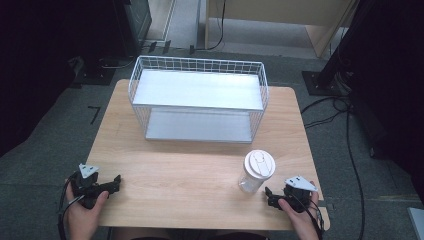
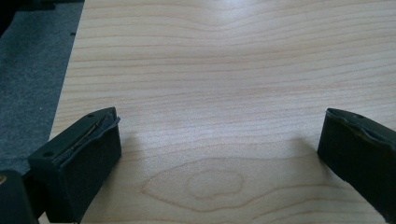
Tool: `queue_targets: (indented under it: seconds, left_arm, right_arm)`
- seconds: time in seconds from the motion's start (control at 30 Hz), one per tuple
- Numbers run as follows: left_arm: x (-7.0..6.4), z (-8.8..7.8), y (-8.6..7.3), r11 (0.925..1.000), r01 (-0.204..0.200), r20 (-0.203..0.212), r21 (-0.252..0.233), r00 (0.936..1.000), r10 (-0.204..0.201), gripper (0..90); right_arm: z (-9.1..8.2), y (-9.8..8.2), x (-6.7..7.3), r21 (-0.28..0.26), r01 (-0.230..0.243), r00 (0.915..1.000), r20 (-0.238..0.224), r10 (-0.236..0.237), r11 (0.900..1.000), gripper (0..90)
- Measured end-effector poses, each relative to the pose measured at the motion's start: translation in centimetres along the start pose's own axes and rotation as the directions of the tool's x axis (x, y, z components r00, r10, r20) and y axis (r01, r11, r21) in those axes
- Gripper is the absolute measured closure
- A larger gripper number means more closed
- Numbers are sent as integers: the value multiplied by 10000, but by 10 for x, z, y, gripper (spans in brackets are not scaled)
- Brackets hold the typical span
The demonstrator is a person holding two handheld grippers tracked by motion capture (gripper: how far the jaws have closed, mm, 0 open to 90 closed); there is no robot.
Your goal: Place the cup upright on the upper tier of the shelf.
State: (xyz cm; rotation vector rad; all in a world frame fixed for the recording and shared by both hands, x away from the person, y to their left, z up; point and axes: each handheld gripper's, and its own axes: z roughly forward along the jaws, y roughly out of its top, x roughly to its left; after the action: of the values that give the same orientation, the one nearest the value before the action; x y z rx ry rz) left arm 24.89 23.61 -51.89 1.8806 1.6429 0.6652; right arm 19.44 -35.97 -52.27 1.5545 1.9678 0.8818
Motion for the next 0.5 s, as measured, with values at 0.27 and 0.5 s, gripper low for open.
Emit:
queue_targets:
  seconds: [0.27,0.5]
  left_arm:
    - [0,0,0,10000,3,-5,5,10000,-3,0]
    - [0,0,0,10000,3,0,-2,10000,-3,0]
  right_arm:
    - [-2,2,17,-159,311,9976,-607,-320,9994,24]
    - [-2,3,29,-252,709,9916,-1062,-732,9972,20]
